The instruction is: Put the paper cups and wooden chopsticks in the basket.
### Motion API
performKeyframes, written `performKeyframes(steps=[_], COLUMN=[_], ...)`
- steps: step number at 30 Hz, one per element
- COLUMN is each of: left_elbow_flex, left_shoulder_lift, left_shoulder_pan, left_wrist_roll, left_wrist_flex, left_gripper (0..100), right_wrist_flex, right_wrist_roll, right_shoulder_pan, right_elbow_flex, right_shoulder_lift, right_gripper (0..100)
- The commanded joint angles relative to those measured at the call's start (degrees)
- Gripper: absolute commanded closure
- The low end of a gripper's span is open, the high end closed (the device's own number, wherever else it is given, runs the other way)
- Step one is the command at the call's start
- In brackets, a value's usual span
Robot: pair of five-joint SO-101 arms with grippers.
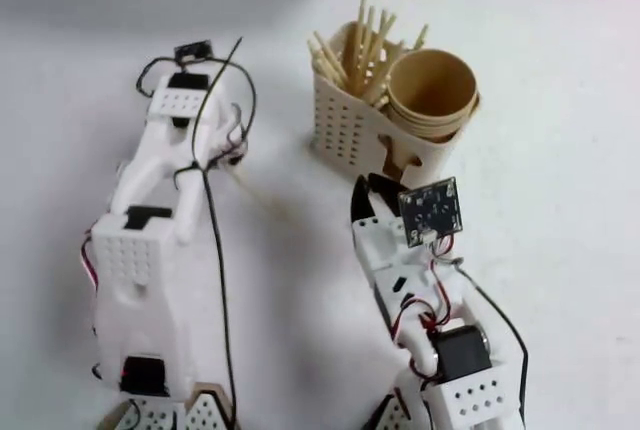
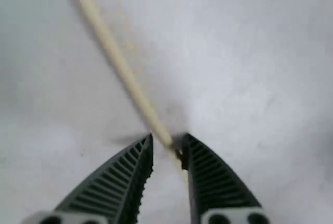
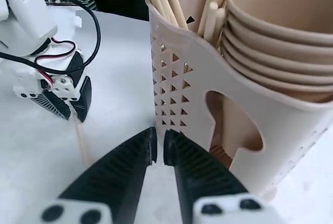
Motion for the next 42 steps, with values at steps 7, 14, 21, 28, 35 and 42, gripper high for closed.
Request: performKeyframes(steps=[7, 14, 21, 28, 35, 42], left_elbow_flex=[-18.11, -32.35, -34.99, -35.96, -41.23, -49.23], left_shoulder_lift=[11.03, 11.82, 5.85, -9.45, -22.81, -26.77], left_shoulder_pan=[-0.22, -0.22, -0.57, -0.04, 1.71, 9.19], left_wrist_roll=[-5.36, -8.35, -9.49, -12.22, -12.31, -12.31], left_wrist_flex=[16.97, 27.43, 27.43, 26.73, 22.07, 12.92], left_gripper=[98, 98, 98, 98, 98, 98], right_wrist_flex=[-0.92, -0.92, -0.84, -0.13, 3.03, 5.93], right_wrist_roll=[0.7, 0.79, 0.88, 0.88, 1.05, 4.75], right_shoulder_pan=[0.57, 0.57, 0.57, 0.13, -3.47, -7.25], right_elbow_flex=[-0.18, -0.18, -0.18, -0.18, -0.26, -0.18], right_shoulder_lift=[-0.84, -0.84, -0.84, -0.84, -0.84, -0.84], right_gripper=[96.4, 96.4, 96.4, 96.4, 96.4, 96.4])
